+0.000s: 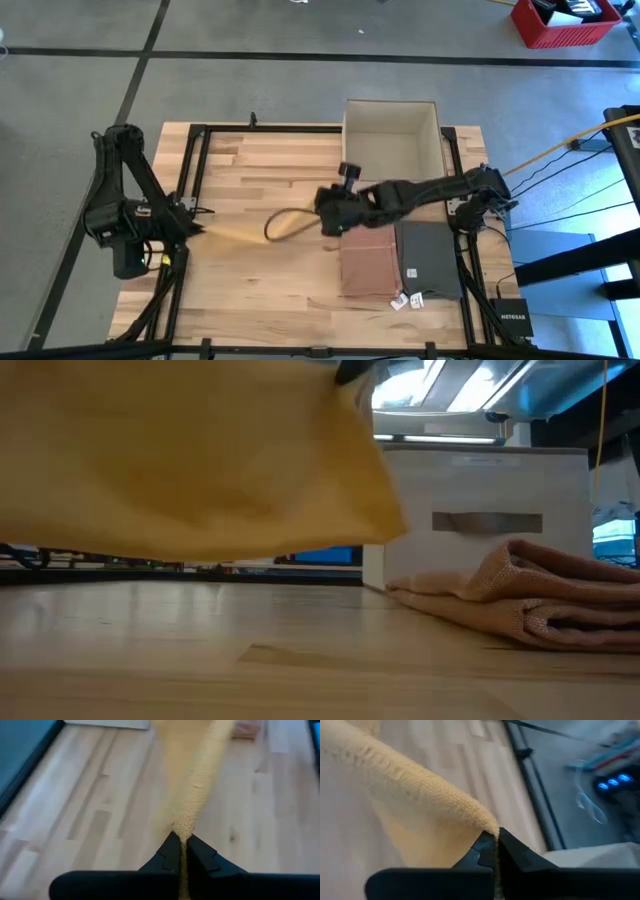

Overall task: Fold towel
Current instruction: Fold the yellow towel

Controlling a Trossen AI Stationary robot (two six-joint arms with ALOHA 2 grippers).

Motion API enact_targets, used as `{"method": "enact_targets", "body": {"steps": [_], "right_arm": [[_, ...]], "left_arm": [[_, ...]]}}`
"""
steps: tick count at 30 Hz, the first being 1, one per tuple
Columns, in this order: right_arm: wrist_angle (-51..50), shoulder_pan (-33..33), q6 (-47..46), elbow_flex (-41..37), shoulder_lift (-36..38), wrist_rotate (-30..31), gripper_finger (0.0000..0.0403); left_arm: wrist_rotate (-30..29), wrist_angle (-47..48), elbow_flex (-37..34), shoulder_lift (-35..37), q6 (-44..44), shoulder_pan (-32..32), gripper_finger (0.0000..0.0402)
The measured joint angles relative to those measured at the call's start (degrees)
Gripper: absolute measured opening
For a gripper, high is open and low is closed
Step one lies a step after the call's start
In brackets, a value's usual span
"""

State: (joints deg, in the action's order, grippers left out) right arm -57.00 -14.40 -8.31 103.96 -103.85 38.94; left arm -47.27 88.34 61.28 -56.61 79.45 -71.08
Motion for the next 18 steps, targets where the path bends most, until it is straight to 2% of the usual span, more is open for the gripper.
{"method": "enact_targets", "body": {"steps": [3,5,9,11,14,18], "right_arm": [[0.04,1.0,1.07,-0.96,0.0,0.16,0.0009],[1.01,-0.96,-0.17,-2.94,0.0,-0.07,0.0009],[7.34,-6.29,-4.4,-12.47,-0.2,-2.78,0.0009],[14.03,-8.77,-5.98,-19.35,-0.22,-4.51,0.0009],[29.73,-12.11,-6.44,-31.03,-0.27,-9.22,0.0009],[46.08,-15.79,-6.75,-42.32,-0.33,-14.49,0.001]], "left_arm": [[0.0,1.68,-0.09,-0.11,-0.25,-0.14,0.0],[1.2,-0.16,-0.1,-1.82,-1.6,-0.61,0.0],[6.7,-7.58,-3.65,-8.2,-3.1,-1.6,0.0],[9.55,-14.1,-7.04,-12.18,-2.89,-1.93,0.0],[14.17,-28.13,-12.39,-19.95,-2.94,-2.68,0.0],[22.17,-42.33,-14.87,-30.43,-2.98,-2.85,0.0005]]}}
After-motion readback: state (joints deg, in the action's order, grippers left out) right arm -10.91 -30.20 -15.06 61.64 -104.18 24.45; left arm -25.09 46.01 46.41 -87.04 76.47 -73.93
